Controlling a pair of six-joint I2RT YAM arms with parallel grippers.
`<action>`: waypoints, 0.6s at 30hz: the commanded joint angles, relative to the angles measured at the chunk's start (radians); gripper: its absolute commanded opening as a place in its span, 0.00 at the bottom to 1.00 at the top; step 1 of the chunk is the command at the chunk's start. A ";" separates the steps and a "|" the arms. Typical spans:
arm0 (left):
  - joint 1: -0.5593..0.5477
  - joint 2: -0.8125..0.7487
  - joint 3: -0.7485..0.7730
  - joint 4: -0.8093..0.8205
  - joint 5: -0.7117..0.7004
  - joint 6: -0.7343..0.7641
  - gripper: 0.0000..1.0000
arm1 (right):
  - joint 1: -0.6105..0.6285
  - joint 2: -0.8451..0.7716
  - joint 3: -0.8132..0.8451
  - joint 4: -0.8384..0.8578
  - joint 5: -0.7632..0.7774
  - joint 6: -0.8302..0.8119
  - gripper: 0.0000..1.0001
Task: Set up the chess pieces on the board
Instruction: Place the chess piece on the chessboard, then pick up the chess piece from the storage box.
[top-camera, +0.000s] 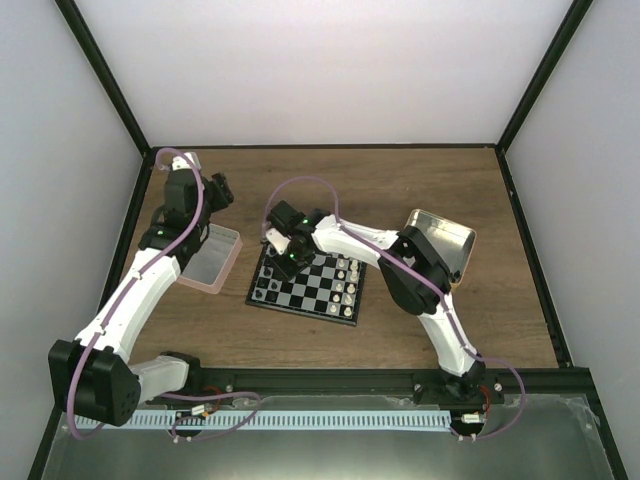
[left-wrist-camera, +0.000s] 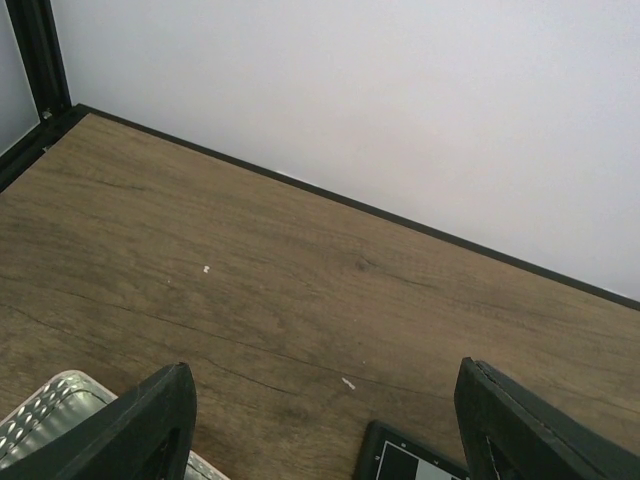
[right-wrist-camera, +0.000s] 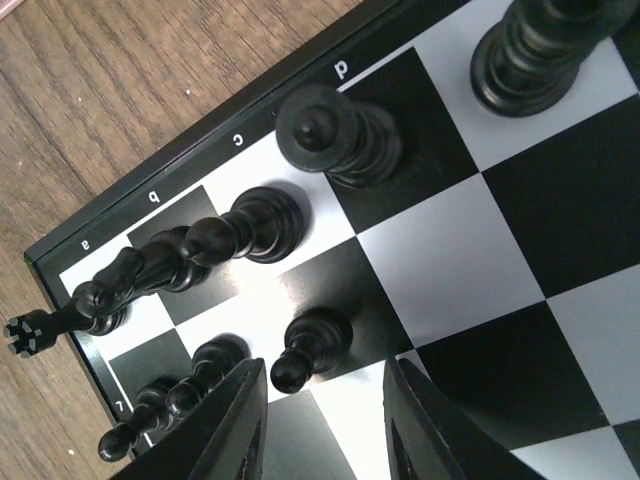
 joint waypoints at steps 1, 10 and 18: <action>0.007 -0.010 -0.008 0.012 0.014 -0.009 0.73 | 0.011 -0.016 0.033 0.021 0.015 -0.008 0.34; 0.010 -0.009 -0.004 0.020 0.022 -0.014 0.73 | -0.026 -0.197 -0.119 0.201 0.083 0.085 0.38; 0.010 0.008 -0.003 0.056 0.090 -0.019 0.73 | -0.215 -0.476 -0.354 0.244 0.336 0.364 0.39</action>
